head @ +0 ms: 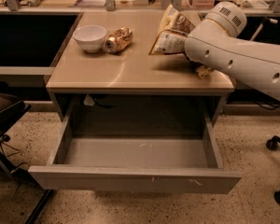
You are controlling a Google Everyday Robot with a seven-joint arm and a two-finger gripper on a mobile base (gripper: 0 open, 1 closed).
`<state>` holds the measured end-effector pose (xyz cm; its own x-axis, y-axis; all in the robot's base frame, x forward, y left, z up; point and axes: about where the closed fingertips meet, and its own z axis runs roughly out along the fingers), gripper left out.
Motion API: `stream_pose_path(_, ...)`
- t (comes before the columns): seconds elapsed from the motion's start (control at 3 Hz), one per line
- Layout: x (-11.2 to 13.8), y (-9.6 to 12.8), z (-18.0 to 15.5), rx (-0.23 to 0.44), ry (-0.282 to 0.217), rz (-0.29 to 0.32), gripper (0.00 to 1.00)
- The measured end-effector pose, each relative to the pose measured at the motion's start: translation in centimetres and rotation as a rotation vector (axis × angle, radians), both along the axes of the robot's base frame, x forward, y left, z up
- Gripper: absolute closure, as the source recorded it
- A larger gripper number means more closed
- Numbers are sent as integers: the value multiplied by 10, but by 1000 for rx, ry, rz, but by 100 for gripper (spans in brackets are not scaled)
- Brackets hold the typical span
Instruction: Pick brown chip bag from top drawer and place on counter
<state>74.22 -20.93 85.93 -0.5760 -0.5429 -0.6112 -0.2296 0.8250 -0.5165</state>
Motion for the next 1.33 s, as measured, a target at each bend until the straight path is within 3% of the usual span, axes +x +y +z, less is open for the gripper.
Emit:
stream_pose_path(1.0,0,0,0,0,0,0,11)
stream_pose_path(1.33,0,0,0,0,0,0,0)
